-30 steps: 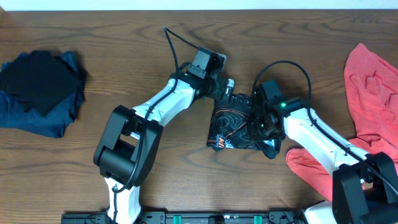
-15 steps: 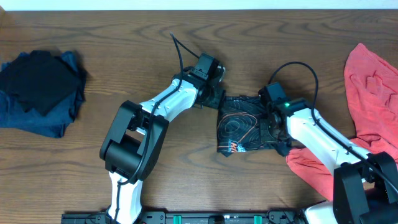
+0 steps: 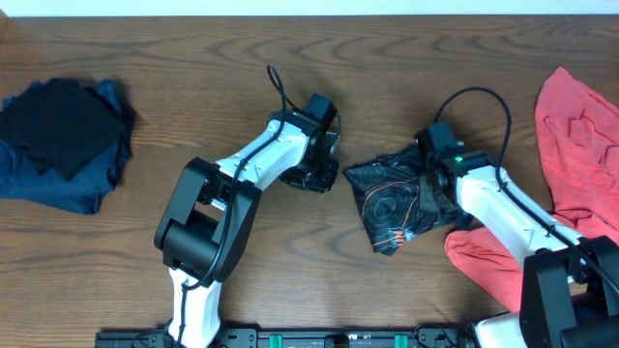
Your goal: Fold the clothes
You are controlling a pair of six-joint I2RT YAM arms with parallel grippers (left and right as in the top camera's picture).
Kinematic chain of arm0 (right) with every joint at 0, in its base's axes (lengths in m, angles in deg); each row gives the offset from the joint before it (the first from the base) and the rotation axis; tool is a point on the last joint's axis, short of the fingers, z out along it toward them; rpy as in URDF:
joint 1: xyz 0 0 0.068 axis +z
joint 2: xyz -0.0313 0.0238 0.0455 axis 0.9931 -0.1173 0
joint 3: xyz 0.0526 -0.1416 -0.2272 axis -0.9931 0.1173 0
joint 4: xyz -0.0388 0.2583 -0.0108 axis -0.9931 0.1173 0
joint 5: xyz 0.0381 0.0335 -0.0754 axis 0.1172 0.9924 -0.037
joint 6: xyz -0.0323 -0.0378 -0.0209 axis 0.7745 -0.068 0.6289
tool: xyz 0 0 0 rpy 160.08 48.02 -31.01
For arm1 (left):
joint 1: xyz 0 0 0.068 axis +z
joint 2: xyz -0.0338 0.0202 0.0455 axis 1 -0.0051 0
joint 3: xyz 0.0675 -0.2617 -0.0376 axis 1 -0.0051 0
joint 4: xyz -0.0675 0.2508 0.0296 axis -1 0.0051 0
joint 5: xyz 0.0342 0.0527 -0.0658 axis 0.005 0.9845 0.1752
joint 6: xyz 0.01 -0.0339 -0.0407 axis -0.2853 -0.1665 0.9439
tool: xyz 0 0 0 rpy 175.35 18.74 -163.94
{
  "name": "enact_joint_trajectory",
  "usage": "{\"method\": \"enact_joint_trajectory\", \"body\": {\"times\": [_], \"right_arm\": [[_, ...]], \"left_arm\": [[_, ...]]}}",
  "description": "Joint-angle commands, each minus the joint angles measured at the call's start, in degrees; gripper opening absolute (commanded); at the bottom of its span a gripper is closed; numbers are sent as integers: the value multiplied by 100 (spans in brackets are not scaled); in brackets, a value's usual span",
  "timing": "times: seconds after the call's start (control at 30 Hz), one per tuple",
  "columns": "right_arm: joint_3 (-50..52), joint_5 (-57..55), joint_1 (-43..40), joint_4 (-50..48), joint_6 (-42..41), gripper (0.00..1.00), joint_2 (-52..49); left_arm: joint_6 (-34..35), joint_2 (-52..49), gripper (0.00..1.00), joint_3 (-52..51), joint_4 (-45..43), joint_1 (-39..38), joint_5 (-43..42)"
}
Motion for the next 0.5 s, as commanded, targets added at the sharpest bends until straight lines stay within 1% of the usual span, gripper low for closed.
{"method": "enact_joint_trajectory", "body": {"times": [0.0,0.03,0.13,0.17,0.2,0.23,0.27,0.3,0.33,0.4,0.47], "right_arm": [[11,-291,-96,-374,651,7,-7],[11,-291,-94,-507,782,9,-7],[11,-293,-94,-686,953,13,-7],[11,-293,-94,-710,951,13,-7],[9,-293,-94,-715,940,10,-4],[2,-289,-94,-708,894,7,4],[-22,-282,-87,-638,741,6,31],[-68,-240,-79,-492,538,7,101],[-127,-133,-81,-284,286,8,232],[-192,61,-81,9,-46,11,518],[-195,380,-81,197,-184,14,920]], "left_arm": [[184,-251,15,-326,162,-28,164],[181,-186,15,-326,140,-28,164],[59,118,15,-323,-157,-24,166],[-39,236,16,-323,-328,-24,166],[-74,374,17,-323,-557,-24,166],[-81,483,24,-323,-763,-24,166],[-81,575,40,-323,-968,-24,166],[-81,658,53,-323,-1196,-24,166],[-83,715,64,-323,-1429,-24,166],[-85,739,72,-323,-1749,-24,164],[-111,734,75,-323,-1998,-24,157]]}}
